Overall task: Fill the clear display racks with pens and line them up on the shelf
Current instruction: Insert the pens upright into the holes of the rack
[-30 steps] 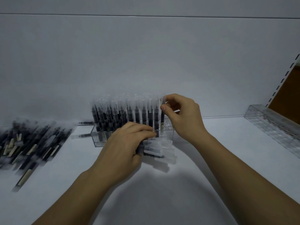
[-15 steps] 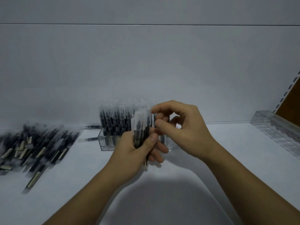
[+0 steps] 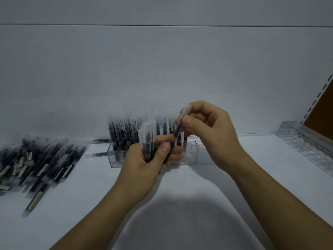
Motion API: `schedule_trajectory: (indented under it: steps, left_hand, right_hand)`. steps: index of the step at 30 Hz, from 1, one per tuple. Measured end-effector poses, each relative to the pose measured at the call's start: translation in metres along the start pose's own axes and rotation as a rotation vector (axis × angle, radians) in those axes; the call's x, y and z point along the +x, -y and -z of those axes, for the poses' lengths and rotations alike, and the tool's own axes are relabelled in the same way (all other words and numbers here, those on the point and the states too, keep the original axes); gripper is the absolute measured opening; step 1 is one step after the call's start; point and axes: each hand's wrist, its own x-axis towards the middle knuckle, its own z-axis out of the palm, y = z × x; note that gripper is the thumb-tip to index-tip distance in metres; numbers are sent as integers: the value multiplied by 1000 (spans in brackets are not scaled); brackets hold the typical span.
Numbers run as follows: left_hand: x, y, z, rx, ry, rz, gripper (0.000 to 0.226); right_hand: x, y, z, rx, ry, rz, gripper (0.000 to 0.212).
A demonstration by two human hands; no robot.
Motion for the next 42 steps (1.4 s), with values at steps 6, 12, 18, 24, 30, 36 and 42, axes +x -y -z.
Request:
schedule_trajectory:
  steps: [6, 12, 18, 24, 30, 36, 42]
  left_hand:
    - [0, 14, 13, 421, 48, -170, 41]
    - [2, 21, 13, 804, 200, -258, 62]
    - [2, 18, 14, 980, 288, -219, 68]
    - [2, 15, 14, 1009, 322, -206, 69]
    - [2, 14, 13, 1031, 331, -192, 70]
    - [2, 14, 13, 1021, 326, -190, 71]
    - [3, 13, 12, 1029, 335, -180, 71]
  right_hand:
    - [9, 5, 16, 23, -207, 29, 16]
    - [9, 6, 24, -198, -314, 141, 24]
    - [9, 5, 27, -297, -280, 196, 31]
    - [9, 0, 26, -378, -251, 201, 34]
    - [10, -3, 27, -431, -235, 225, 37]
    - [10, -6, 30, -457, -195, 232, 39]
    - [7, -12, 27, -574, -121, 213, 42]
